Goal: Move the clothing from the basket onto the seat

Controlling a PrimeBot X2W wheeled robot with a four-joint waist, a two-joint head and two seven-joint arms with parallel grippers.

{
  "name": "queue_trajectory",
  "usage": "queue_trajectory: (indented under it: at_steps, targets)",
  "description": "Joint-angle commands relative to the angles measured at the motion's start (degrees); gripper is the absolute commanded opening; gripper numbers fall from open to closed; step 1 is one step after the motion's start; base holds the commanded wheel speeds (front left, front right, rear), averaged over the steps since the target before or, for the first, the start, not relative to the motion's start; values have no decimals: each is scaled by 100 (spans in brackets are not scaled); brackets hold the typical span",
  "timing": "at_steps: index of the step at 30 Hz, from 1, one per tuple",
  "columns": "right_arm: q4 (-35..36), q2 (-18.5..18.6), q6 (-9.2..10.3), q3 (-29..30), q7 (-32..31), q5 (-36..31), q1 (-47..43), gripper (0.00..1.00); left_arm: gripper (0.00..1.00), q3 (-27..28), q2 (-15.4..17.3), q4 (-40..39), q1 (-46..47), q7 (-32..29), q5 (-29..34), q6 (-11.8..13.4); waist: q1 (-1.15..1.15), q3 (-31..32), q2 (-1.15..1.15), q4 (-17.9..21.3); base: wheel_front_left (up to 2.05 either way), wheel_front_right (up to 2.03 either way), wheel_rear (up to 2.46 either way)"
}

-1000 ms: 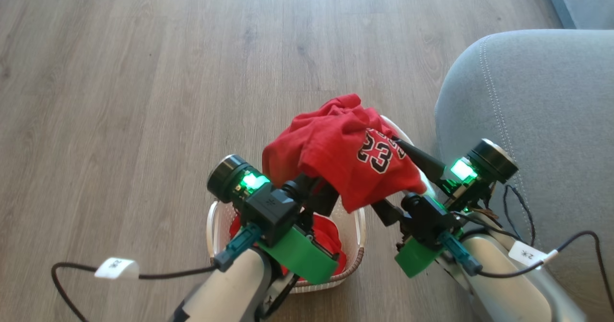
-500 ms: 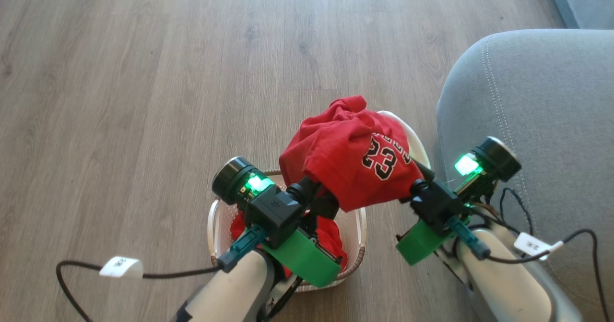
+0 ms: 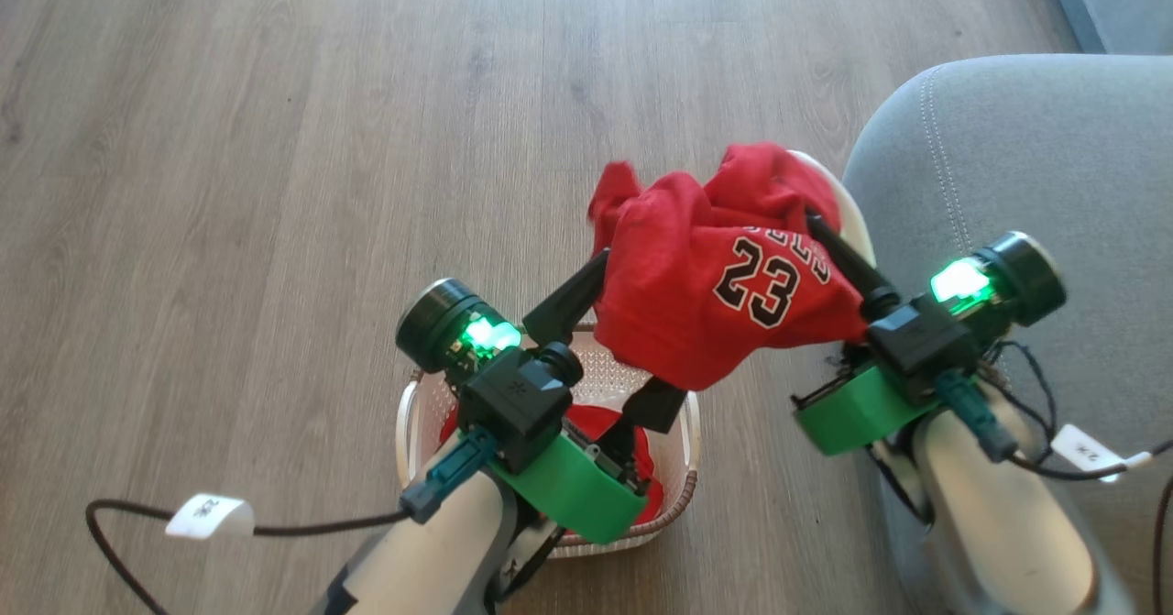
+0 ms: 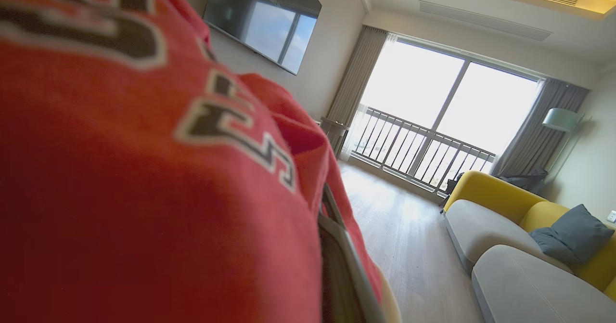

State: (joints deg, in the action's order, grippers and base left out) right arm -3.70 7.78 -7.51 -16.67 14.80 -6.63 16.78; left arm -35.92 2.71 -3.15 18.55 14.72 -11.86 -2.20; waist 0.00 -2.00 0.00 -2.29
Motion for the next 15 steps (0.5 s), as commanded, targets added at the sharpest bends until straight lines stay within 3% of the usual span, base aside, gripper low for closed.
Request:
queue_trajectory:
  at_steps: [1, 15]
  targets:
    - [235, -48, 2, 42, 20, -29, 50, 0, 100, 248, 17, -142, 223, 28, 86, -32, 0, 6, 0, 0, 0, 0, 0]
    - [483, -164, 2, 1169, 20, 114, 193, 0, 100, 241, 17, 321, -71, 28, 147, -415, 0, 33, 0, -5, 0, 0, 0]
